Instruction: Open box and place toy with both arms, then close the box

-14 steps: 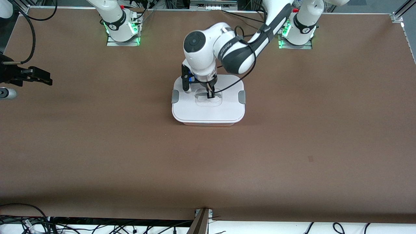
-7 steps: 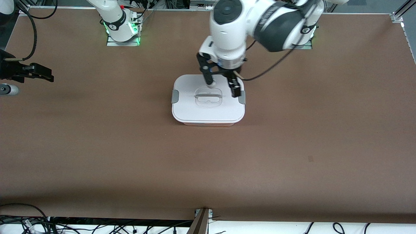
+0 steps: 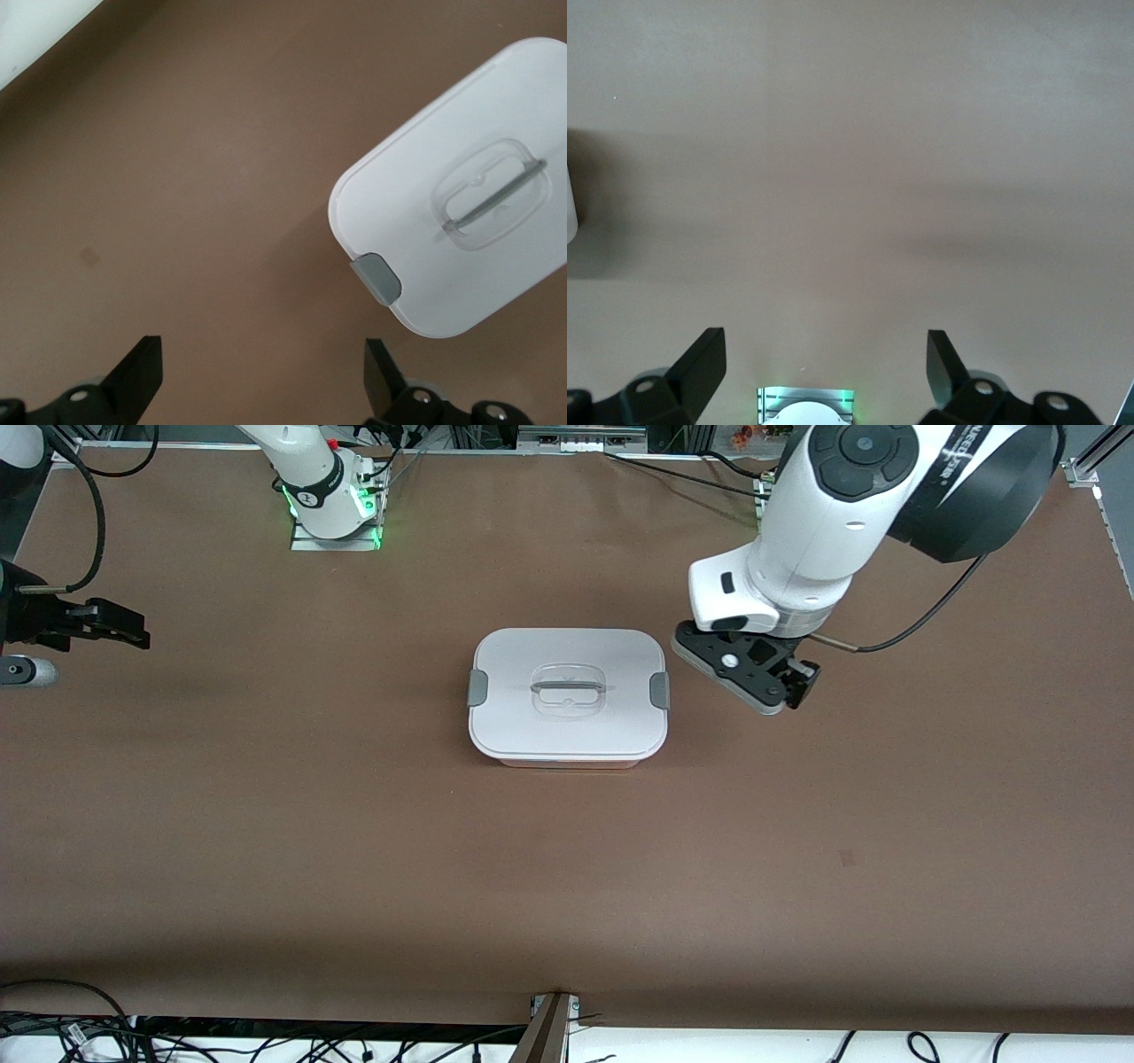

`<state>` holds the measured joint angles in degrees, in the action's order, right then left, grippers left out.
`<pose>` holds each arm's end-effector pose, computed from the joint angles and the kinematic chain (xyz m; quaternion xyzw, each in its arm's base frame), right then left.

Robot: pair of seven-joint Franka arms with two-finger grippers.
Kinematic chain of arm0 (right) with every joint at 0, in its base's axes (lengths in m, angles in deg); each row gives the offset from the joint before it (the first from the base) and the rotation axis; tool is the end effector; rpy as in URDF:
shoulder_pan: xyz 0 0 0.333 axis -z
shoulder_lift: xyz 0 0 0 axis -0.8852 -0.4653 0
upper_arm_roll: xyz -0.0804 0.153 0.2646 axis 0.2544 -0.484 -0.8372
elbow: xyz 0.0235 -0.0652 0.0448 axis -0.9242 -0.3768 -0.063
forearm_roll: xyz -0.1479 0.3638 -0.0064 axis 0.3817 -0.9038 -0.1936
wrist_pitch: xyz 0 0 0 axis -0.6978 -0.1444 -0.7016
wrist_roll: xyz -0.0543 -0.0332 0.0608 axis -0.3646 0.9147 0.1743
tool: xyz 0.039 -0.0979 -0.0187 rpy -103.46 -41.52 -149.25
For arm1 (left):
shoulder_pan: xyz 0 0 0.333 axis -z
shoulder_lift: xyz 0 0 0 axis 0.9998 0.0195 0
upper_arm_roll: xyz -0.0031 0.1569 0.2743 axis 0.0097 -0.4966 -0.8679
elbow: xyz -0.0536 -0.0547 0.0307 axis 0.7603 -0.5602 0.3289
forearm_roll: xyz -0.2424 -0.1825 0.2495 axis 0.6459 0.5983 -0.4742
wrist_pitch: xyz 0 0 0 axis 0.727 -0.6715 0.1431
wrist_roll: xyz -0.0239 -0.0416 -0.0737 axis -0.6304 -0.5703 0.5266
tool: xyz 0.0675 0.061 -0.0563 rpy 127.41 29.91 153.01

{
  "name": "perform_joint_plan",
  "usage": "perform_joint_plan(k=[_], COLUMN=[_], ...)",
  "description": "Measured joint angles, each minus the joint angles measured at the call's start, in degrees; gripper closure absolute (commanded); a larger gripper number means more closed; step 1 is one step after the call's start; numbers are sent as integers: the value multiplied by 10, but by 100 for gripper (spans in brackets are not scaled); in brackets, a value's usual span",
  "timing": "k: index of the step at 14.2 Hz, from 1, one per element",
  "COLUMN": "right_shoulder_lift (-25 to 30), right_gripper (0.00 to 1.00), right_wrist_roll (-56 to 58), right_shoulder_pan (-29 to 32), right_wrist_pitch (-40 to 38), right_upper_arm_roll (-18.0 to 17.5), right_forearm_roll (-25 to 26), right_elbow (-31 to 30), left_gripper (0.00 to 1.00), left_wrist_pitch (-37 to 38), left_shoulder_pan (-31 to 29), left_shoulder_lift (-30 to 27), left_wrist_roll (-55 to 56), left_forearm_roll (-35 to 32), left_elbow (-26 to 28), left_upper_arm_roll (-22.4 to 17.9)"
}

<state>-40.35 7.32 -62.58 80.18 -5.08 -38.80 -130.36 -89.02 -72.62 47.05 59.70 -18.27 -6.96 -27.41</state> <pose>0.5757 -0.0180 0.5867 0.9953 0.0318 -0.0880 0.0245 0.5738 -0.2964 0.5664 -0.9560 0.2930 -0.0001 0.0137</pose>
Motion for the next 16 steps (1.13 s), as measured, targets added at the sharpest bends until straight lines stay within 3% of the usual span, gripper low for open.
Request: perform_joint_plan(k=[4,8,13,16], right_shoulder_lift=[0,-1,-1,-3], right_gripper=[0,0,0,0], right_wrist_roll=[0,0,0,0], right_shoulder_pan=[0,-1,-1,-1], right_wrist_pitch=[1,1,4,9], right_upper_arm_roll=[0,0,0,0], right_forearm_roll=[0,0,0,0], right_elbow=[-1,-1,-1,-1], left_gripper=[0,0,0,0], left_wrist_pitch=[4,14,38,37], left_shoulder_pan=[0,-1,-14,-62], left_shoulder_lift=[-30,-56,-99,-151], left_wrist_roll=[139,286,302,302], left_forearm_roll=[0,0,0,4], left_elbow=[4,6,9,68], left_upper_arm_roll=[-51,-63,-96,-98])
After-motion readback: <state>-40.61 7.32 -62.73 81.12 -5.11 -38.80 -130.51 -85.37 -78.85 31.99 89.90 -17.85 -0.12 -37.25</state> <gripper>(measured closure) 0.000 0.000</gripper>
